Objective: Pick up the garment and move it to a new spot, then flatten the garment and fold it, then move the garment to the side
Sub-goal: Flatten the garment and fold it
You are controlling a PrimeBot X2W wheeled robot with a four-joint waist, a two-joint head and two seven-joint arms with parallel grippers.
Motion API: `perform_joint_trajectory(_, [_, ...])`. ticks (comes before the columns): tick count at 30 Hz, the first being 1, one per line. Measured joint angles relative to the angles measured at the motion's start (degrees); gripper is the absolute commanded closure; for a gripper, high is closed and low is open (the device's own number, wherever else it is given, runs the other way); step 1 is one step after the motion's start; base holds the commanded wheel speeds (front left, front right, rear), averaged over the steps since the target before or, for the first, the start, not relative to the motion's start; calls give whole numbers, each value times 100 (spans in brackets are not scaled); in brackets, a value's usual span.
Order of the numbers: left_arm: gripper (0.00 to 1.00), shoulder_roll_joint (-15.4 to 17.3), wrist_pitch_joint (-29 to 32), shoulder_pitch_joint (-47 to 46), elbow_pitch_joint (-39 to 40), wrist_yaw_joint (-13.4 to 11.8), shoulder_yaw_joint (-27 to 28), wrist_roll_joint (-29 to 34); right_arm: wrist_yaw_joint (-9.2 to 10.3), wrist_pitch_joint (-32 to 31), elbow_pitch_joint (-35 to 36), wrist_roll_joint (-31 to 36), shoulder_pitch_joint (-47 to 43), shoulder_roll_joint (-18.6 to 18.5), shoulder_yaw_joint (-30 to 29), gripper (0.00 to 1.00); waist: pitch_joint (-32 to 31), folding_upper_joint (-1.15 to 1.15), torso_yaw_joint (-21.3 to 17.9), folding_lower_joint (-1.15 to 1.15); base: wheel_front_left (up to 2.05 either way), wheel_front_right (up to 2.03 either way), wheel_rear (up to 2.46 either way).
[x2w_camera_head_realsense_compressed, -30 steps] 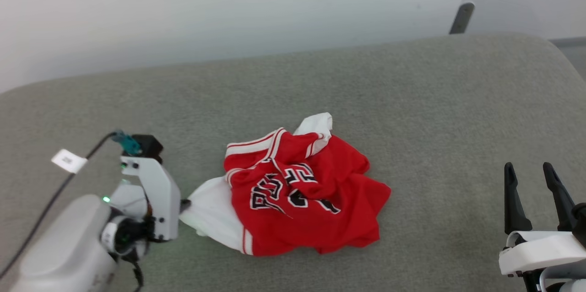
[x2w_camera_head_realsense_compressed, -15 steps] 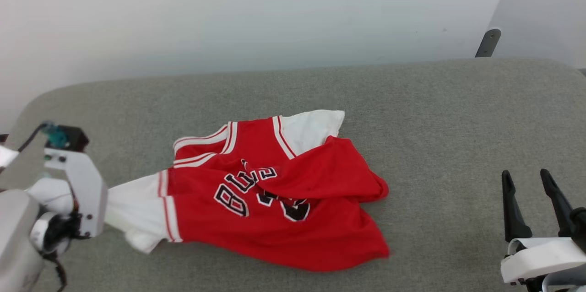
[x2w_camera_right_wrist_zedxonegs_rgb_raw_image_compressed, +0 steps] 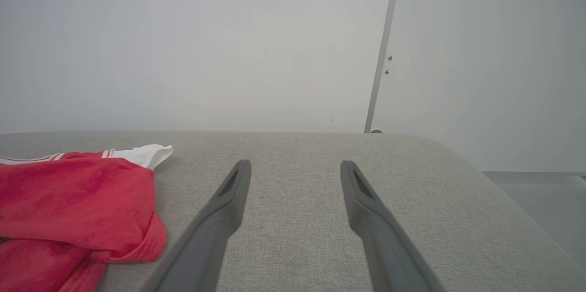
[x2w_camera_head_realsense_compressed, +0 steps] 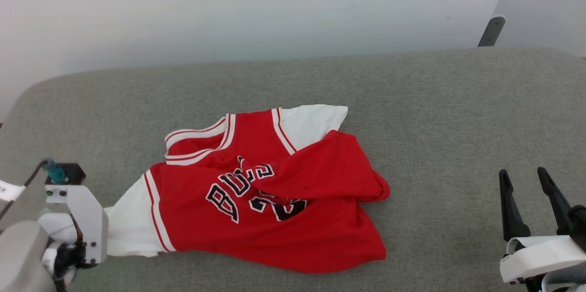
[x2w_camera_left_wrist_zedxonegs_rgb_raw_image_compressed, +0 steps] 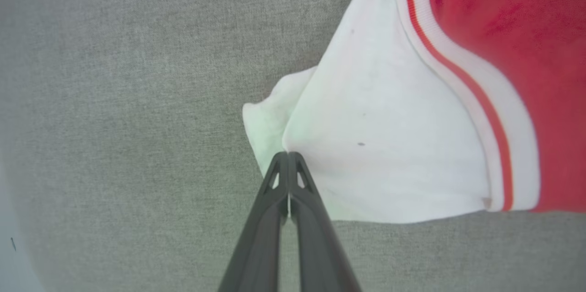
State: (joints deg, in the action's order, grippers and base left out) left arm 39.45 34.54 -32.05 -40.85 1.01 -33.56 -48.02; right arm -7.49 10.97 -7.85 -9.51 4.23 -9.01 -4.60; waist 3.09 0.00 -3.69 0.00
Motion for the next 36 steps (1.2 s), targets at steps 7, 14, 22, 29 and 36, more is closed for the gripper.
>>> perform_joint_trajectory(7, [53, -278, -269, -115, -421, 59, 49, -91, 0, -43, 29, 35, 89, 2, 38, 0, 76, 0, 87, 0, 0, 0, 0])
perform_joint_trajectory(14, [0, -376, -673, -361, -466, 126, 183, -143, 0, -77, -4, -3, 220, -107, 198, 0, 25, 0, 293, 0, 0, 0, 0])
perform_joint_trajectory(22, [0, -487, -1588, -197, 196, 136, 424, -244, 0, -194, -192, -120, 468, -308, 469, 0, -109, 0, 636, 0, 0, 0, 0])
perform_joint_trajectory(29, [0, -494, -2674, 456, 1129, -134, 664, -183, 0, -377, -488, -289, 685, -437, 614, 0, -276, 0, 1032, 0, 0, 0, 0])
perform_joint_trajectory(36, [0, -415, -3602, 1207, 2065, -628, 975, -87, 0, -645, -835, -503, 970, -614, 760, 0, -437, 0, 1472, 0, 0, 0, 0])
